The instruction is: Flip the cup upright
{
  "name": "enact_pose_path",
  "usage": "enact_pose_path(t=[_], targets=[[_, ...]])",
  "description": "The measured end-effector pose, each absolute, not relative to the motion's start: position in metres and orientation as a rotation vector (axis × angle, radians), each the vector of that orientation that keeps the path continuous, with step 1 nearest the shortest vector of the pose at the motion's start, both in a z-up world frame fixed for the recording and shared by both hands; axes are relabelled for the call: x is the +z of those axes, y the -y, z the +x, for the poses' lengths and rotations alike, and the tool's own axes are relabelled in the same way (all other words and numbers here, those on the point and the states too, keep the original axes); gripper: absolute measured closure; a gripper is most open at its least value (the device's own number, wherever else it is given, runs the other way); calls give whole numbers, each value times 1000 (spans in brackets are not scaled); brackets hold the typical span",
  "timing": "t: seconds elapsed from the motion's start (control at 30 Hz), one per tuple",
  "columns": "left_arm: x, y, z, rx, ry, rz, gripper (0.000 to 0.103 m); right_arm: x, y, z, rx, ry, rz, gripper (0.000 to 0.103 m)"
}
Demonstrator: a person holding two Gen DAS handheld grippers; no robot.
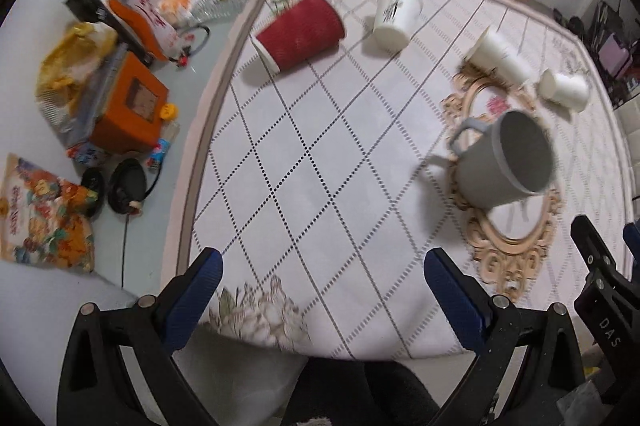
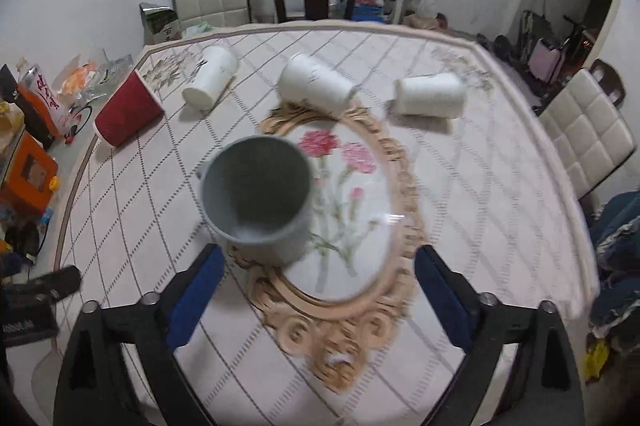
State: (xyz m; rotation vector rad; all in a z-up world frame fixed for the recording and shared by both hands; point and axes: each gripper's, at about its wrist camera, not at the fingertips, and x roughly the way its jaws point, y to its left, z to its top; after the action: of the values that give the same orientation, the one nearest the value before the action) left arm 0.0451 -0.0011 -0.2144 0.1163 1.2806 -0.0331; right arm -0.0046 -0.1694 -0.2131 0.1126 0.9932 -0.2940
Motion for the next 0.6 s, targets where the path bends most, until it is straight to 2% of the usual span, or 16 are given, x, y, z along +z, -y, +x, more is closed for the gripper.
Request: enact_pose_path(t=[0.3, 0.6], targets=[[-112, 15, -30, -17, -1109, 77, 0, -104, 181, -79, -293, -903, 54, 0], [-47, 10, -77, -18, -992, 65, 0, -18, 175, -135, -240, -838, 61, 0]])
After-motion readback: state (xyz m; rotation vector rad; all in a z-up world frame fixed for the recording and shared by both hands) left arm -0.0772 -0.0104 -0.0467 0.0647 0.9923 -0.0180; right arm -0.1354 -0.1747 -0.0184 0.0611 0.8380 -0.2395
